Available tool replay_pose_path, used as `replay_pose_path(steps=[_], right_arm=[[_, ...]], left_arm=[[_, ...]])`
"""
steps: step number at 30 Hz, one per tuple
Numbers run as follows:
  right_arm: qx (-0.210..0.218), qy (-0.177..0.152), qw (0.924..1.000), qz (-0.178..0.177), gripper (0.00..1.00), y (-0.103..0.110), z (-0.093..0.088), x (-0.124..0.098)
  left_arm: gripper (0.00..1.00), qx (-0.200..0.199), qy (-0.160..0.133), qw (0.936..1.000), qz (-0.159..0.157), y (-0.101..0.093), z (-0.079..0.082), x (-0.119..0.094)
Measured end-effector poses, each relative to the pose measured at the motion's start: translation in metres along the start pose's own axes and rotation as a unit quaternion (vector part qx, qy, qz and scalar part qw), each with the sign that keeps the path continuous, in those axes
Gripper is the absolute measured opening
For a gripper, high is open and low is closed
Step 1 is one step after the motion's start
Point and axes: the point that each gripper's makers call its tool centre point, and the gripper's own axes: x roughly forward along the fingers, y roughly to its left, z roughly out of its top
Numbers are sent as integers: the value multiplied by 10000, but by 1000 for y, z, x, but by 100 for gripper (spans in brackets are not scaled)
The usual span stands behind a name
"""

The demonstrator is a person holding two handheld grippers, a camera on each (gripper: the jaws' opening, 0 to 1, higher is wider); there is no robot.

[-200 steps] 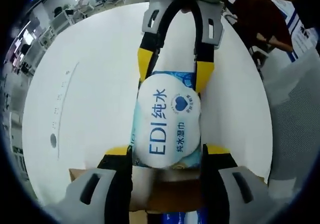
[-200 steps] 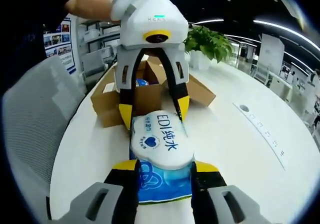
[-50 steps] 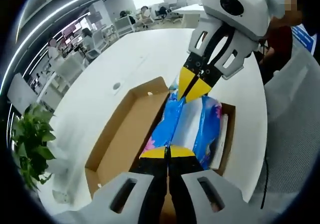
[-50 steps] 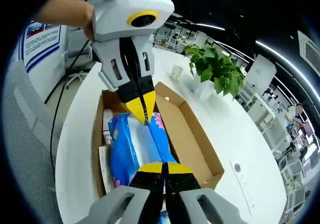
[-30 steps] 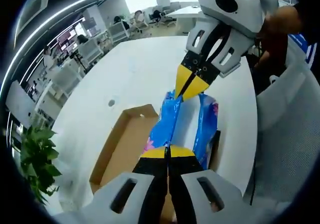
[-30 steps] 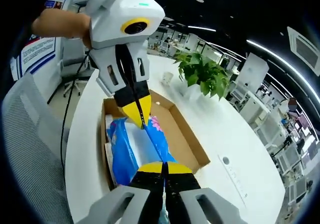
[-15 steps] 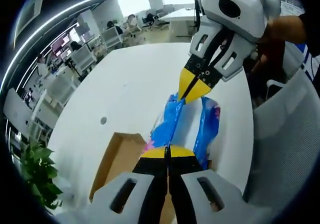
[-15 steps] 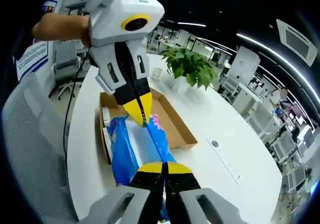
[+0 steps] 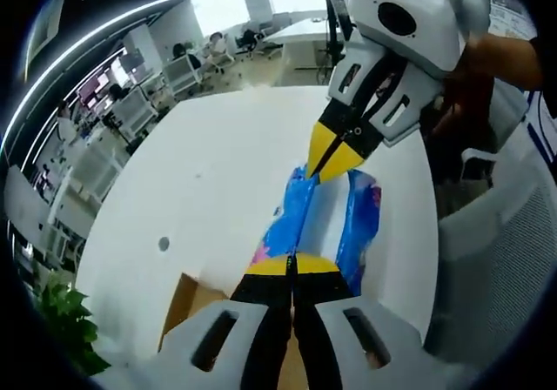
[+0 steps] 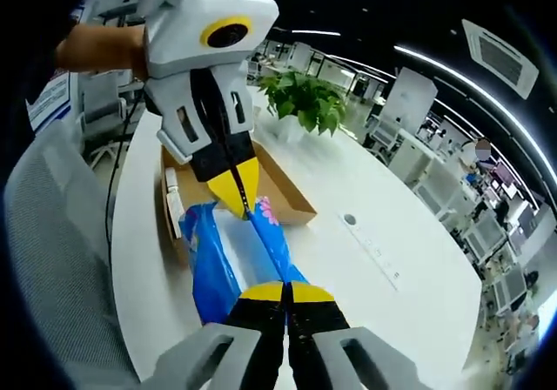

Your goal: Operate the shoe box by opening the lid, removing the specified soft item, and placing it in the target area until the item is outside and the box remains undamaged.

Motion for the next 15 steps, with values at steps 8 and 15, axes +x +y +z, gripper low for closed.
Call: replay_pose_path(steps=[8, 15], right_arm=[[100, 107, 9998, -141, 0, -24, -28, -14], [65, 225, 9994, -244, 0, -41, -50, -20]], left_arm=[[0, -2, -18, 10000, -68, -8, 25, 25], [0, 0, -62, 9999, -134, -13, 44, 50]])
